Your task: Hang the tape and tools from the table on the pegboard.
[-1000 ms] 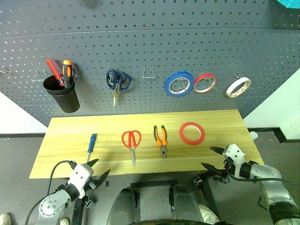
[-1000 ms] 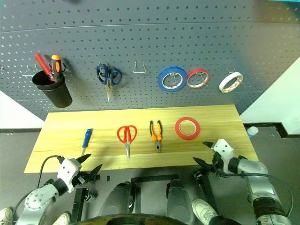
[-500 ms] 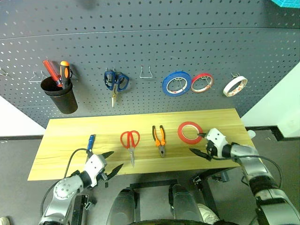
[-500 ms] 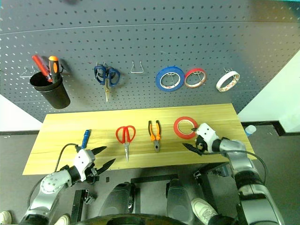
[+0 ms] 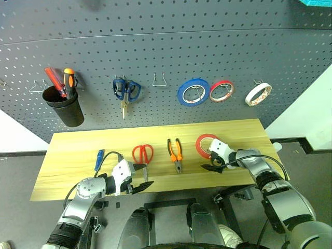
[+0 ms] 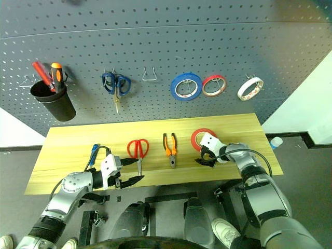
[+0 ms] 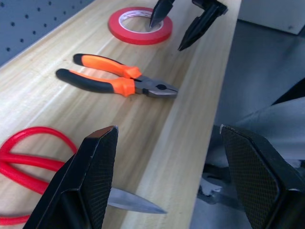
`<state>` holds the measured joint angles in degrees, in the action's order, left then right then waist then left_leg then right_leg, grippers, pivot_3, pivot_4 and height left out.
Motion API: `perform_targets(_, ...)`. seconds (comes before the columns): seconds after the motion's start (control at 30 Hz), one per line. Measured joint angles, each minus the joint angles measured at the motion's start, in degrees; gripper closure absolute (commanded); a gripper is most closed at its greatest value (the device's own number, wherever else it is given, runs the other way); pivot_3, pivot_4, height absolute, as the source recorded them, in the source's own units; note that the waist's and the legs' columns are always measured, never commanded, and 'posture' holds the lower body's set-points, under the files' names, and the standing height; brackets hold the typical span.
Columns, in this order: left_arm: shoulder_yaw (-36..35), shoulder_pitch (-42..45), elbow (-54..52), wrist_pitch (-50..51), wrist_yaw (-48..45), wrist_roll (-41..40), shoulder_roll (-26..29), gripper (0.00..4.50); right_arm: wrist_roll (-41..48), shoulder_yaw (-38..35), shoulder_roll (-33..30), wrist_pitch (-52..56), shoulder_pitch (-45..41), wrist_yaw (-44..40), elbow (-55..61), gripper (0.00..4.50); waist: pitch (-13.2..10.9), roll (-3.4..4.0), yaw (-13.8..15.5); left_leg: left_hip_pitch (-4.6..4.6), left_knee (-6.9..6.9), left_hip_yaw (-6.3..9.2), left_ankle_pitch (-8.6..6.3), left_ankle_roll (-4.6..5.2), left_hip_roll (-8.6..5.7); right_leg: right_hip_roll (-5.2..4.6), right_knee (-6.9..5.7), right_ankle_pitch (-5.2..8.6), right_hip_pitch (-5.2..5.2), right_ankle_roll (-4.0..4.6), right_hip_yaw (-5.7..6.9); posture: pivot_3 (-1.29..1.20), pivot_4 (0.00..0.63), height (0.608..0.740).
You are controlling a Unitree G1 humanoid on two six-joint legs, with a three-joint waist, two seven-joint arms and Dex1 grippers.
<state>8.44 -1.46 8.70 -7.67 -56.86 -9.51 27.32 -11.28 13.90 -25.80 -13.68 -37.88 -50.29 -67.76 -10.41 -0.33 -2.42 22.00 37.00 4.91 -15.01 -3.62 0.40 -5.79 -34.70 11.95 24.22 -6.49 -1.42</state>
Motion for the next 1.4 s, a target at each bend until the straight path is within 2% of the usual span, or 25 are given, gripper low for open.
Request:
perform_targets(0.3,-0.1,-2.0,-2.7,1.8,0.7,-0.8,0.0,0.93,-4.0,1.6,0.2,0.3,-2.6,2.7,-3.7,0.0,0.0,-0.01,-0.2,-0.39,-0.02,-0.02,0.0,0.0,0.0,0.02,-0.31,0.09,-0.16,-0.06,-0.08,0.0,0.171,0.73)
perform_targets(0.4,-0.1,-2.2,-2.8,2.3,0.8,-1.0,0.0,0.9,-5.1,2.3,0.3,0.4,-3.2,3.0,-4.3,0.57,0.0,-0.01,-0.3,-0.6,-0.02,-0.02,-0.01,0.01,0.0,0.02,-0.32,0.26,-0.38,-0.23,-0.08,0.0,0.171,0.73)
perform_targets(0.63,-0.1,-2.2,-2.9,2.5,1.2,-1.1,0.0,0.9,-6.9,3.0,0.3,1.0,-4.2,4.3,-5.0,2.72,0.0,-0.02,-0.3,-0.66,0.01,0.0,-0.01,0.01,0.0,0.02,-0.31,0.27,-0.47,-0.23,-0.09,-0.01,0.174,0.73)
perform_targets(0.7,-0.1,-2.2,-2.9,2.5,1.4,-1.1,0.0,0.9,-7.5,3.2,0.3,1.0,-4.4,4.2,-5.0,3.45,0.0,-0.02,-0.3,-0.66,-0.01,0.01,-0.01,0.01,0.0,0.01,-0.31,0.27,-0.47,-0.23,-0.09,-0.01,0.174,0.73)
perform_targets(0.77,-0.1,-2.2,-2.9,2.5,1.6,-1.1,0.0,0.9,-7.8,3.2,0.3,1.2,-4.6,4.2,-5.1,3.81,0.0,-0.02,-0.3,-0.66,0.0,0.01,-0.01,0.01,0.0,0.01,-0.31,0.28,-0.48,-0.22,-0.09,-0.01,0.173,0.73)
perform_targets(0.93,-0.1,-2.2,-3.1,2.5,2.0,-1.2,0.0,0.9,-7.8,3.2,0.3,1.1,-4.6,4.2,-5.0,3.81,0.0,-0.02,-0.3,-0.66,-0.01,0.01,-0.01,0.01,0.0,0.01,-0.31,0.29,-0.48,-0.23,-0.09,0.0,0.17,0.73)
perform_targets(1.07,-1.1,-3.4,-5.1,1.5,4.2,-1.2,-0.4,0.9,-9.7,4.0,-1.9,-4.9,-2.5,7.7,-2.9,3.81,-0.1,0.0,-0.1,-0.6,-0.02,0.01,-0.01,0.01,0.0,0.01,-0.28,0.31,-0.45,-0.26,-0.09,0.02,0.164,0.73)
perform_targets(1.23,-5.5,-6.8,-7.7,-0.7,7.8,-2.5,-0.7,0.9,-11.4,3.7,-10.2,-15.5,5.9,15.6,7.4,3.81,-0.3,-0.02,0.0,-0.48,-0.16,0.0,-0.01,0.01,0.0,0.0,-0.29,0.4,-0.25,-0.28,-0.09,-0.01,0.165,0.73)
perform_targets(1.3,-7.7,-8.3,-8.4,-1.6,9.2,-3.5,-1.2,0.9,-13.6,3.6,-14.7,-20.7,11.8,21.1,15.0,3.81,-0.4,-0.11,0.0,-0.47,-0.22,0.0,-0.02,0.02,0.0,0.0,-0.29,0.48,-0.2,-0.28,-0.09,-0.02,0.164,0.73)
perform_targets(1.4,-9.5,-8.9,-8.6,-2.7,10.8,-5.0,-2.6,0.9,-21.4,3.4,-21.1,-26.0,19.8,32.5,26.6,3.81,-0.5,-0.17,-0.3,-0.47,-0.2,-0.09,-0.02,0.01,0.0,-0.01,-0.3,0.48,-0.13,-0.27,-0.16,-0.05,0.161,0.73)
